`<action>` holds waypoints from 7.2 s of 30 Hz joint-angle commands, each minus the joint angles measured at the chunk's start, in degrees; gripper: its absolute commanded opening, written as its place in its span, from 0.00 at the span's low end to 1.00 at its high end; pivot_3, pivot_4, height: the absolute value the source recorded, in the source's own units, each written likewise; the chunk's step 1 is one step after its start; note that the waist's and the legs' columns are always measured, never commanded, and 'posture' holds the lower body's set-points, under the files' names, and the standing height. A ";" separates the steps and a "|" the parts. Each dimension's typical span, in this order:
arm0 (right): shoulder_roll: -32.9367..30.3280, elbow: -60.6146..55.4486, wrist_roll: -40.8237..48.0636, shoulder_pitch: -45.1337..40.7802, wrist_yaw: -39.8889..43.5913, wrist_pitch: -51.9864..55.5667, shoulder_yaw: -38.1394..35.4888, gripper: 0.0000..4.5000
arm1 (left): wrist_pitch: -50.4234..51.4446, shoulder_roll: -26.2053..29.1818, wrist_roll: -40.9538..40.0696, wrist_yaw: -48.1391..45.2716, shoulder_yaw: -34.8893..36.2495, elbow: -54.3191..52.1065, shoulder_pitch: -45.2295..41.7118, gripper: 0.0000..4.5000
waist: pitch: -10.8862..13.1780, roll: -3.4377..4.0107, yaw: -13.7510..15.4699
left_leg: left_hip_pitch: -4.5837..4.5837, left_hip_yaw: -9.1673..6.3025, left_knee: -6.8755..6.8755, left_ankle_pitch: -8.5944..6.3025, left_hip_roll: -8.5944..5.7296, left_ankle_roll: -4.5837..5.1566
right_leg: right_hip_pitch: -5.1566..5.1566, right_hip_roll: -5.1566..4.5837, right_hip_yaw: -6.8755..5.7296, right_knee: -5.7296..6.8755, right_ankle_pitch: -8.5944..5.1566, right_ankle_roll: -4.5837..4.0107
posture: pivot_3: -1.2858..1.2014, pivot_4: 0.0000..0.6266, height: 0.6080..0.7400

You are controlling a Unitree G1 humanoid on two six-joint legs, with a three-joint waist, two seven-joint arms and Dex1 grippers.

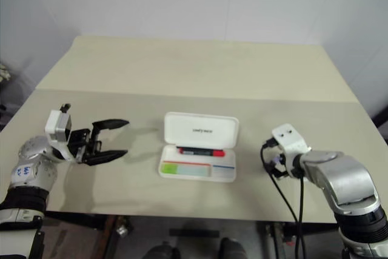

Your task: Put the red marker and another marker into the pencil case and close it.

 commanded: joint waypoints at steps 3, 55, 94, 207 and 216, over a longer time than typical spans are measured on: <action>3.47 0.82 -1.46 -0.77 2.98 -21.31 1.96 1.00 | -0.79 -0.72 -0.47 -6.43 1.09 -0.07 -1.01 1.00 | 0.01 0.01 -0.63 | 0.04 0.01 0.02 0.02 -0.01 0.01 | -0.04 0.04 0.11 0.05 0.06 0.07 | 0.52 0.24 1.00; -11.53 56.57 -30.60 -27.04 65.22 -113.05 23.49 1.00 | 1.01 -1.80 -0.12 -2.07 8.57 -11.36 8.81 1.00 | 0.15 0.24 -1.34 | 0.03 0.19 0.08 0.09 0.10 -0.14 | -0.08 0.05 0.04 0.07 0.09 0.03 | 0.52 0.24 1.00; -1.80 34.99 -17.19 -19.09 53.56 -69.82 7.30 0.08 | 2.45 -3.45 0.68 -0.84 9.88 -13.73 9.10 1.00 | 0.20 0.32 -1.33 | 0.11 0.18 0.22 0.37 0.89 -0.35 | -0.18 0.36 -0.03 -0.05 0.88 -0.68 | 0.52 0.24 1.00; 2.84 2.77 12.13 -7.45 40.47 -47.81 0.83 1.00 | -5.16 -1.91 5.29 -6.43 -6.18 26.96 -23.70 0.51 | 0.19 0.23 -0.19 | -0.02 0.89 0.17 0.22 0.78 -0.18 | -0.25 0.38 -0.85 -0.34 0.89 -0.67 | 0.52 0.24 1.00; 3.80 4.87 12.59 -3.78 39.03 -53.16 -1.36 1.00 | -16.87 -3.72 19.54 0.64 -5.76 42.34 -30.86 0.00 | 0.20 0.20 0.00 | -0.04 0.93 0.17 0.20 0.72 -0.15 | -0.23 0.37 -0.87 -0.42 0.89 -0.67 | 0.52 0.24 1.00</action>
